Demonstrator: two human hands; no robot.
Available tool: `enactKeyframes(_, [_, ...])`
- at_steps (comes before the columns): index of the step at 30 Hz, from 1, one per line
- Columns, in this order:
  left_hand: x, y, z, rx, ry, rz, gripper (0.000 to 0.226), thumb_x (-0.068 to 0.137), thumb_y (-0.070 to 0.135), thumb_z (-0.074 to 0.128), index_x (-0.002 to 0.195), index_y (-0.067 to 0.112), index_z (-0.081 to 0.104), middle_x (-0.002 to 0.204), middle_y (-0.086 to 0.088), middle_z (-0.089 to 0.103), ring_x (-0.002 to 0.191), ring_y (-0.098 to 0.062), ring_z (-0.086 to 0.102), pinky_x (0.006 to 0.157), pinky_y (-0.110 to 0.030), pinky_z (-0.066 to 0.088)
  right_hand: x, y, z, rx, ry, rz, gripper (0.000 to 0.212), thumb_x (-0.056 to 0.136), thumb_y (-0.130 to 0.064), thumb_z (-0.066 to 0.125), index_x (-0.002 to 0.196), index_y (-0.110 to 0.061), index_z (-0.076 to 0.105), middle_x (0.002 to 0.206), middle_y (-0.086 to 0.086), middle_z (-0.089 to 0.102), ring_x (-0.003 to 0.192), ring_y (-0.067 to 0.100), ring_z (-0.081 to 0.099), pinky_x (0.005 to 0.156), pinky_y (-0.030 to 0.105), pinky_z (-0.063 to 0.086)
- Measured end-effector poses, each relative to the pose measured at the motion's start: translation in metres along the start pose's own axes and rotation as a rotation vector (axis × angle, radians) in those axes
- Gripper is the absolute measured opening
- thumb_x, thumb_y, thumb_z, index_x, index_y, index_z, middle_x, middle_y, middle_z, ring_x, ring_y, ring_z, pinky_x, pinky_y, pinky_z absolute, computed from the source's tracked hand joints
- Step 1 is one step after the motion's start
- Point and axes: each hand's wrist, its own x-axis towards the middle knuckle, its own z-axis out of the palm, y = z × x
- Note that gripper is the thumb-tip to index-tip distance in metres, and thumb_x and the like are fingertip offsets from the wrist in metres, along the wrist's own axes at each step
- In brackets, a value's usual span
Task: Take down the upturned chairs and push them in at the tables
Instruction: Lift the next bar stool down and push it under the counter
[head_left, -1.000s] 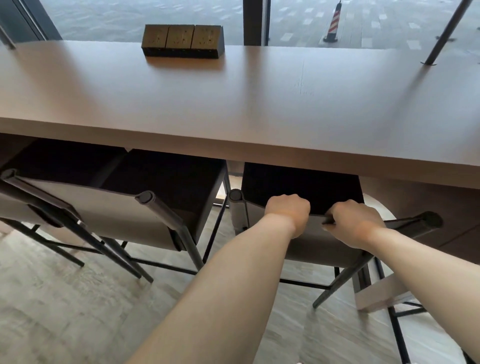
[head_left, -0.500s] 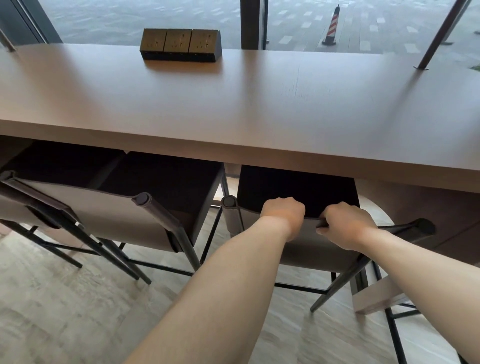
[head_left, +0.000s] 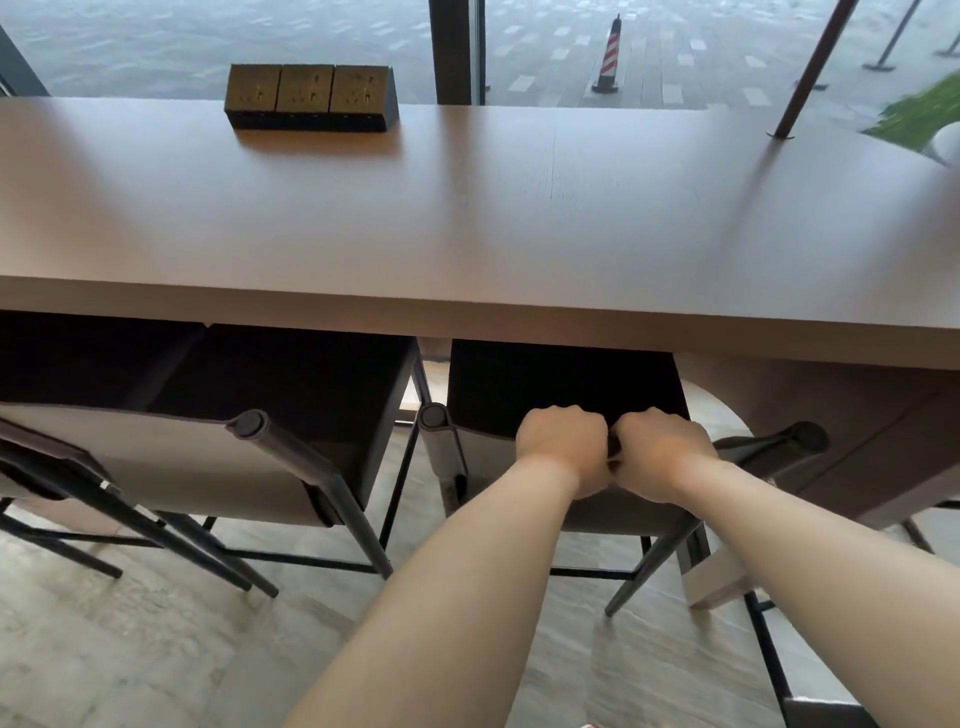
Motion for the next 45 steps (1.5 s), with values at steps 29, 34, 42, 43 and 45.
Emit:
enactKeyframes(29, [0.0, -0.013, 0.019, 0.115, 0.18, 0.169, 0.011, 0.082, 0.022, 0.053, 0.088, 0.024, 0.063, 0.068, 0.005, 0.06, 0.057, -0.019, 0.057, 0.048, -0.026, 0.038, -0.026, 0.023, 0.021, 0.022, 0.212, 0.099, 0.016, 0.087, -0.021, 0.056, 0.103, -0.023, 0.059, 0.086, -0.003, 0.059, 0.093, 0.023, 0.059, 0.087, 0.035, 0.031])
enactKeyframes(34, [-0.012, -0.009, 0.031, 0.055, 0.337, 0.172, 0.044, 0.087, 0.031, 0.054, 0.131, 0.027, 0.052, 0.106, 0.006, 0.066, 0.092, -0.017, 0.062, 0.081, -0.034, 0.047, -0.062, 0.026, 0.044, 0.192, 0.353, 0.062, 0.073, 0.088, -0.015, 0.061, 0.152, -0.012, 0.026, 0.158, 0.008, 0.027, 0.148, 0.025, 0.015, 0.119, 0.036, 0.004])
enactKeyframes(42, [-0.064, 0.061, 0.042, -0.043, 0.232, 0.096, 0.083, 0.088, 0.027, 0.061, 0.154, 0.027, 0.011, 0.162, 0.002, 0.007, 0.148, -0.019, 0.0, 0.119, -0.045, 0.003, -0.151, 0.052, 0.067, 0.304, 0.264, 0.195, 0.085, 0.089, -0.02, 0.062, 0.155, -0.017, 0.009, 0.164, 0.001, 0.009, 0.149, 0.021, 0.008, 0.116, 0.038, 0.025])
enactKeyframes(43, [-0.074, 0.074, 0.045, -0.084, 0.211, 0.122, 0.082, 0.088, 0.024, 0.061, 0.154, 0.027, 0.012, 0.162, 0.002, 0.008, 0.148, -0.019, 0.001, 0.12, -0.044, 0.007, -0.164, 0.058, 0.071, 0.294, 0.258, 0.203, 0.083, 0.088, -0.02, 0.062, 0.154, -0.016, 0.012, 0.162, 0.002, 0.014, 0.148, 0.021, 0.013, 0.113, 0.038, 0.028])
enactKeyframes(45, [-0.095, 0.104, 0.055, -0.118, 0.154, 0.169, 0.079, 0.088, 0.022, 0.059, 0.153, 0.028, 0.015, 0.162, 0.003, 0.012, 0.148, -0.018, 0.006, 0.119, -0.042, 0.015, -0.197, 0.074, 0.079, 0.288, 0.237, 0.219, 0.076, 0.087, -0.021, 0.062, 0.151, -0.015, 0.02, 0.157, 0.002, 0.024, 0.143, 0.02, 0.022, 0.109, 0.038, 0.033])
